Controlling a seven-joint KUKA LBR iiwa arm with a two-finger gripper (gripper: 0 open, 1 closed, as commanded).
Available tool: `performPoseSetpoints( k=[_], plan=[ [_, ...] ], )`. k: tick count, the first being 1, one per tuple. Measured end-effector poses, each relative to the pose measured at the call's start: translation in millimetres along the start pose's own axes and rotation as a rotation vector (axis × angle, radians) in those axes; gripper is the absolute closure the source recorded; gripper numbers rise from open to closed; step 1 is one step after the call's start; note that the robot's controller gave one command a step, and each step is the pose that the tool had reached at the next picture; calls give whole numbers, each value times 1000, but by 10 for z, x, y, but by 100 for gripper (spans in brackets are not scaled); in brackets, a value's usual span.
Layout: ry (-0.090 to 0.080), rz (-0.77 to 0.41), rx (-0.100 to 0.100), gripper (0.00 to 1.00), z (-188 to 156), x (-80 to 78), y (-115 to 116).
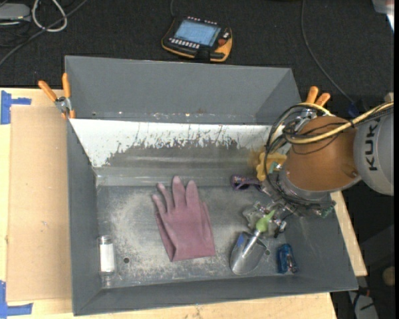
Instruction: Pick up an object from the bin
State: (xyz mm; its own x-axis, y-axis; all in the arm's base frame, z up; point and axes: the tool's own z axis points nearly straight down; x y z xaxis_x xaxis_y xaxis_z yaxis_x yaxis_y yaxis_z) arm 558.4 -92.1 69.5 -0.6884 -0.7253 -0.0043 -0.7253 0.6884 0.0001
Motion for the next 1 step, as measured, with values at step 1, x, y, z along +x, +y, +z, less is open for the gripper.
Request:
performPoseSetpoints(
  k=[1],
  plan=[
    [3,2,-5,100,-95,6,18]
  ],
)
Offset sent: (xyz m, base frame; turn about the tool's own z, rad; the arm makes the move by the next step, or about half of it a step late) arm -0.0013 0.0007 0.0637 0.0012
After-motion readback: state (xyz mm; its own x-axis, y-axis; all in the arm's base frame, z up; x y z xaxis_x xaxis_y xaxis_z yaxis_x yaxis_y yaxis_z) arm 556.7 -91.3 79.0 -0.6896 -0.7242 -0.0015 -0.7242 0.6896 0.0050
